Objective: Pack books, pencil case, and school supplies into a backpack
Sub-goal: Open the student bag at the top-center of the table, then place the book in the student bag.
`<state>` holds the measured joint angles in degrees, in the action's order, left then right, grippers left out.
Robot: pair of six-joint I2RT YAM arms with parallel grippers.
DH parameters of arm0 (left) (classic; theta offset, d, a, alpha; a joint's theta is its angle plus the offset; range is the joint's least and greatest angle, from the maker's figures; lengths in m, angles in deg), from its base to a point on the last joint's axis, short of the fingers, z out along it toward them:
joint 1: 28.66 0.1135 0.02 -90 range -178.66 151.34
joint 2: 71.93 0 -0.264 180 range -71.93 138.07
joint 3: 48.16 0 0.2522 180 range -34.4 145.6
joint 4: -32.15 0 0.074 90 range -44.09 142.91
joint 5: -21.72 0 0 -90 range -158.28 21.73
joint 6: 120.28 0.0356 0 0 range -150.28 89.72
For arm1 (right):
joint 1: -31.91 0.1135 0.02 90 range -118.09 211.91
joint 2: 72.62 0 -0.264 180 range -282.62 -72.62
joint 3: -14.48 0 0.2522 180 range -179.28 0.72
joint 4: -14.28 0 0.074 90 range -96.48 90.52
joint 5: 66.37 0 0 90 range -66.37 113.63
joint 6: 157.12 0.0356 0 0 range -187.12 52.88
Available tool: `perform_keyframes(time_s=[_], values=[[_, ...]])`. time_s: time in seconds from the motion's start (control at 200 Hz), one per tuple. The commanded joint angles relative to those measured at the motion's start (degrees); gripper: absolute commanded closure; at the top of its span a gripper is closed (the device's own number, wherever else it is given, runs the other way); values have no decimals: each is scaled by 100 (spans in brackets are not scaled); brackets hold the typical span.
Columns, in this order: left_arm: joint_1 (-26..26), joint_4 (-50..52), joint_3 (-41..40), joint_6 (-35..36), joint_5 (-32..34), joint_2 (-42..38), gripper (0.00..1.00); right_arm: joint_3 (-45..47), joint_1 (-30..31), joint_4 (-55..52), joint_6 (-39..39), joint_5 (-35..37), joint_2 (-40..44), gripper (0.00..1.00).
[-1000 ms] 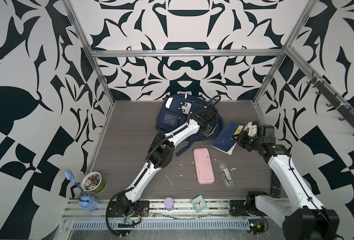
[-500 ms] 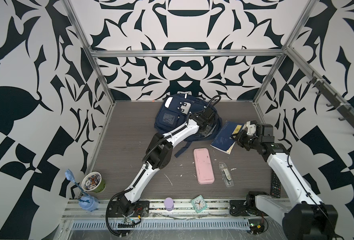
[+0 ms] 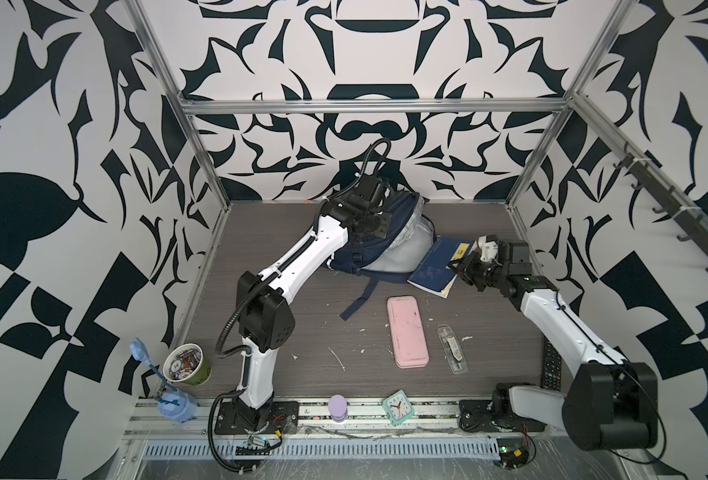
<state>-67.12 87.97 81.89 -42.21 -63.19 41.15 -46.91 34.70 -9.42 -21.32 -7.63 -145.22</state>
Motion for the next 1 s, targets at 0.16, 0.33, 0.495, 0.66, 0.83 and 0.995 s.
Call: perform_keyframes(time_s=[0.16,0.33,0.495,0.66,0.83,0.995], values=[[169,-539,-395,-531,-1016,-670,100,-707,564,1539,618,55,-921,100],[246,-619,-546,-712,-1298,-811,100,-985,689,2156,941,39,-1576,100],[331,-691,-599,-925,-1590,-892,100,-1286,891,3129,1431,-225,-2471,100],[396,-675,-563,-1009,-1750,-928,100,-1813,1177,4158,2041,-513,-3411,100],[410,-662,-558,-1081,-1843,-919,100,-2573,1507,4398,2264,-616,-4265,100],[416,-659,-621,-1106,-1837,-991,100,-3541,1775,3729,2012,-745,-5027,100]])
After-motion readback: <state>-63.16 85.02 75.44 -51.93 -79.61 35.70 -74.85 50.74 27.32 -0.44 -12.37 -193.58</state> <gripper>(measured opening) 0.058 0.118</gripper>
